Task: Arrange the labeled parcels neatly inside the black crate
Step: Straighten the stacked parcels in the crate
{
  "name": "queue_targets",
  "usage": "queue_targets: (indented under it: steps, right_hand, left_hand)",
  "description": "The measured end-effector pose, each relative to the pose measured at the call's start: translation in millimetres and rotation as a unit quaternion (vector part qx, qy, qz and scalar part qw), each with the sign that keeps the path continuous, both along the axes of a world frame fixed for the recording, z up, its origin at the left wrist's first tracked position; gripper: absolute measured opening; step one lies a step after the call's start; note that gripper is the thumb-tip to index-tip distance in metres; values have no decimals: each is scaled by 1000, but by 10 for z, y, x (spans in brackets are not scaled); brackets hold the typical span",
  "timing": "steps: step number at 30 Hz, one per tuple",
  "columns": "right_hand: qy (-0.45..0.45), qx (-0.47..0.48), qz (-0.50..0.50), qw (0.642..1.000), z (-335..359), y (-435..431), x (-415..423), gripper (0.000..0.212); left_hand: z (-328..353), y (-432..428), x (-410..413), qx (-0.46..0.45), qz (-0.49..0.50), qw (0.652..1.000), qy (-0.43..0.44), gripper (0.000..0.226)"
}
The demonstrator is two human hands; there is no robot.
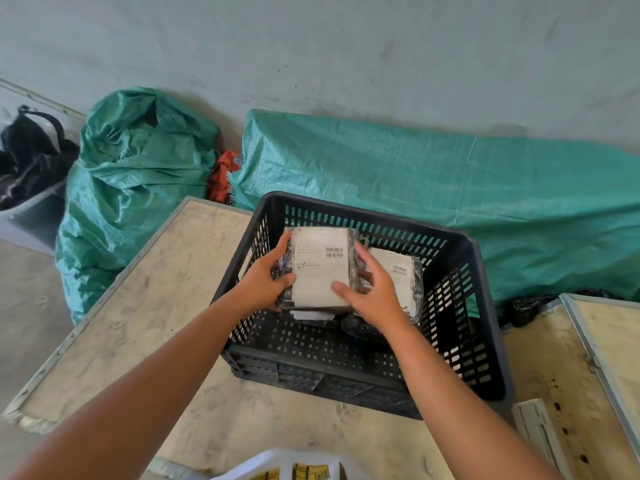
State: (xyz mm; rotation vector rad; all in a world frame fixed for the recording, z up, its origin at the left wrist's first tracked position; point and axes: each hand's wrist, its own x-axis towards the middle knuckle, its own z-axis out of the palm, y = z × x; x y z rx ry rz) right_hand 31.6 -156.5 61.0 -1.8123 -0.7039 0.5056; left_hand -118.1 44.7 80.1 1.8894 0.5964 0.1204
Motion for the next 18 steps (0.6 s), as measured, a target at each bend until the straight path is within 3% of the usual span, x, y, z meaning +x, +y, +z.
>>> queue_targets:
  steps: [2, 9, 16, 18]
  right_hand:
    - [-76, -39, 23, 996, 28, 127, 45, 86]
    - [-119, -214, 69, 967, 0, 409, 324, 102]
    - [-211, -288, 79, 931, -311, 378, 320, 92]
    - [-268, -326, 73, 903, -343, 382, 315, 91]
  left_hand:
    - [76, 8, 172, 20, 16, 1000, 0, 93]
    - [-38, 134, 643, 86, -24, 991, 96, 89]
    - [-427, 209, 690, 105, -34, 986, 126, 91]
    - [-493, 227, 706, 103, -52, 984, 138, 92]
